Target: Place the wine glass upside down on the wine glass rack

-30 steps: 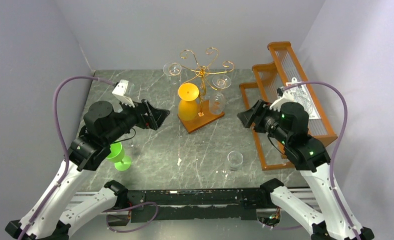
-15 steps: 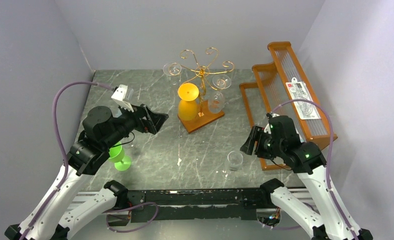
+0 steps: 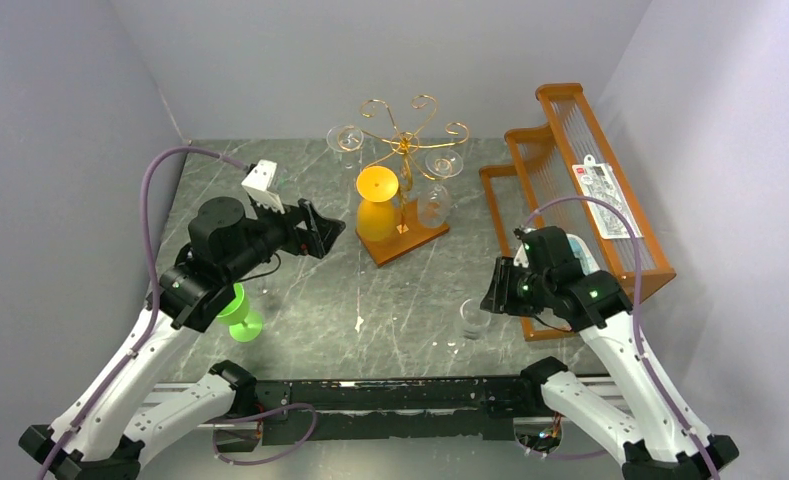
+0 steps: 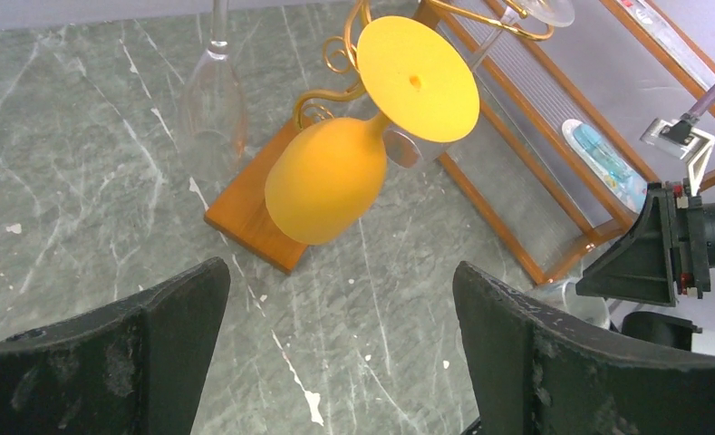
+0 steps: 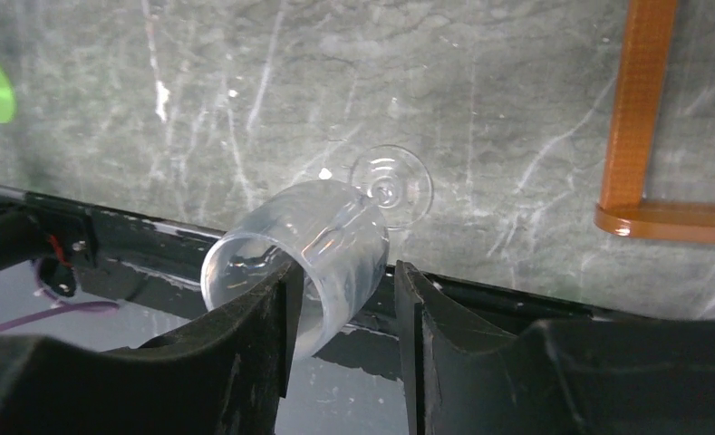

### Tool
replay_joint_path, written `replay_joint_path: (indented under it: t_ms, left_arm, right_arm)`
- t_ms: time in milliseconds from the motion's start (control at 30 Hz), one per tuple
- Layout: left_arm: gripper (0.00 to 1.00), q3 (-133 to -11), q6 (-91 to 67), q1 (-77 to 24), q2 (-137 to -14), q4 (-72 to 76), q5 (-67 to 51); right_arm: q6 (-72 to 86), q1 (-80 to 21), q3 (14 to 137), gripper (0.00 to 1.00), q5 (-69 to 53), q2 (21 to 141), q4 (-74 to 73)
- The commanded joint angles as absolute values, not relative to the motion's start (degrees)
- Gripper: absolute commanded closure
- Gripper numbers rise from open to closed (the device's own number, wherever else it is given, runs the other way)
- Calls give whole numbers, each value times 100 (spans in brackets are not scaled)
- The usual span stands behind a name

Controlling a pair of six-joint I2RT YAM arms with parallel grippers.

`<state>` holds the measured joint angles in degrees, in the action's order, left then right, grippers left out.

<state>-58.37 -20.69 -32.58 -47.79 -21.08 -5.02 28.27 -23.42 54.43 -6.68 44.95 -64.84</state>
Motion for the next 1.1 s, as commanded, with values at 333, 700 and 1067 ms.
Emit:
replay_joint_path:
  t_ms: [333, 700, 1067]
  left_arm:
    - [3, -6023, -1867, -3270, -4964, -1989, -161]
    - [7, -5691, -2784, -3269, -4681, -2161, 281]
    - [4, -5007, -5841, -3269, -3678, -3847, 1213]
  right_arm:
    - [2476, -2747, 5543, 65, -660, 5203, -6664]
    - [3243, -4364, 5757, 100, -90, 5466, -5912]
    - [3153, -5678, 5305, 100, 1596, 5289, -2565]
